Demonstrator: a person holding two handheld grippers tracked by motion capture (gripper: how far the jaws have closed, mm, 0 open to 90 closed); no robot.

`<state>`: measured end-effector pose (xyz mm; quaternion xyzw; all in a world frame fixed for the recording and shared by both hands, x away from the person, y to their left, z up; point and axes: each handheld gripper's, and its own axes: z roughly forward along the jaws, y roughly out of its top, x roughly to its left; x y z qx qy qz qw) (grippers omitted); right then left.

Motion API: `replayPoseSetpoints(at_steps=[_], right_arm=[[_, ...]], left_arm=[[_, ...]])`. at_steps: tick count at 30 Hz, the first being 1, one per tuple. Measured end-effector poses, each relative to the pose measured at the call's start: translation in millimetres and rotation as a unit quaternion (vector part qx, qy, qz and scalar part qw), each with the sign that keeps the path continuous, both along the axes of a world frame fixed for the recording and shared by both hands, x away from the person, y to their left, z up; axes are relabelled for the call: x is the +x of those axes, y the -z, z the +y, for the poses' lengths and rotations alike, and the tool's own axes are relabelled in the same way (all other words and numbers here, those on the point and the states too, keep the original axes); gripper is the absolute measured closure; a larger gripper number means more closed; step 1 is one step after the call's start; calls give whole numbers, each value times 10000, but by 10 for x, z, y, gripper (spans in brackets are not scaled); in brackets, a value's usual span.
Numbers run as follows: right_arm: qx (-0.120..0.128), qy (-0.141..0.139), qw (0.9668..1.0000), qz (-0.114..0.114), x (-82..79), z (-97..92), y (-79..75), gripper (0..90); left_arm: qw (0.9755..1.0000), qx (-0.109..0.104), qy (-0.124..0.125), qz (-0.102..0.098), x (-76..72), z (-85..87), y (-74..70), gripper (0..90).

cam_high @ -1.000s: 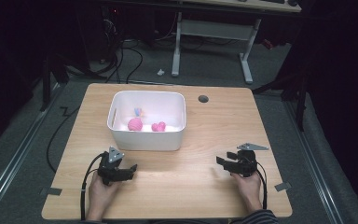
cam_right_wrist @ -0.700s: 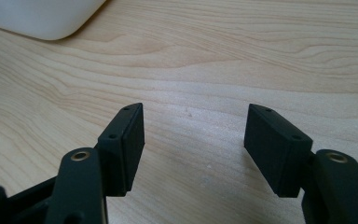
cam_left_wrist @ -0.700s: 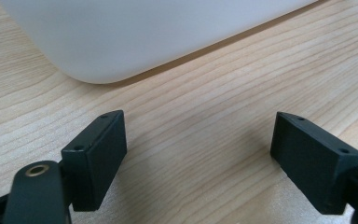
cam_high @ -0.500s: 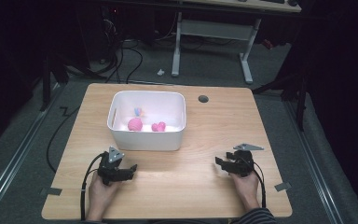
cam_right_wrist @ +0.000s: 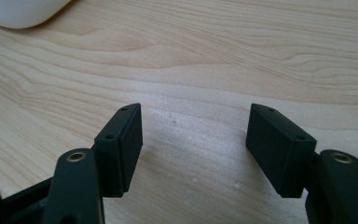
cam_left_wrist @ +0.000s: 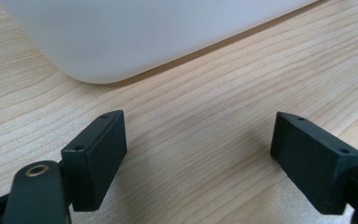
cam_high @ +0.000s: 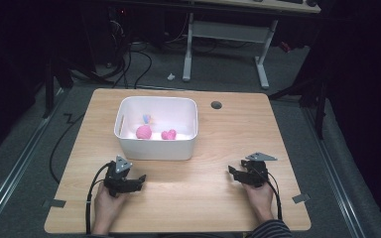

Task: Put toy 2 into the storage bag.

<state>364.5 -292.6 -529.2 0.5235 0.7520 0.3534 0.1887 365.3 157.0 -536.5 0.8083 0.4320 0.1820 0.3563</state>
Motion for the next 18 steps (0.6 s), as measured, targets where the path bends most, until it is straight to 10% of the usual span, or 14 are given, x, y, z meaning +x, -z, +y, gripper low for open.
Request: replayPoseSetpoints(at_steps=[7, 18], right_arm=[[-509, -48, 9986, -145, -19, 97, 15, 338], [-519, -11, 9986, -99, -15, 97, 18, 268]], left_arm=[[10000, 0, -3, -4, 0, 0, 1, 186], [10000, -3, -3, -1, -1, -1, 1, 186]])
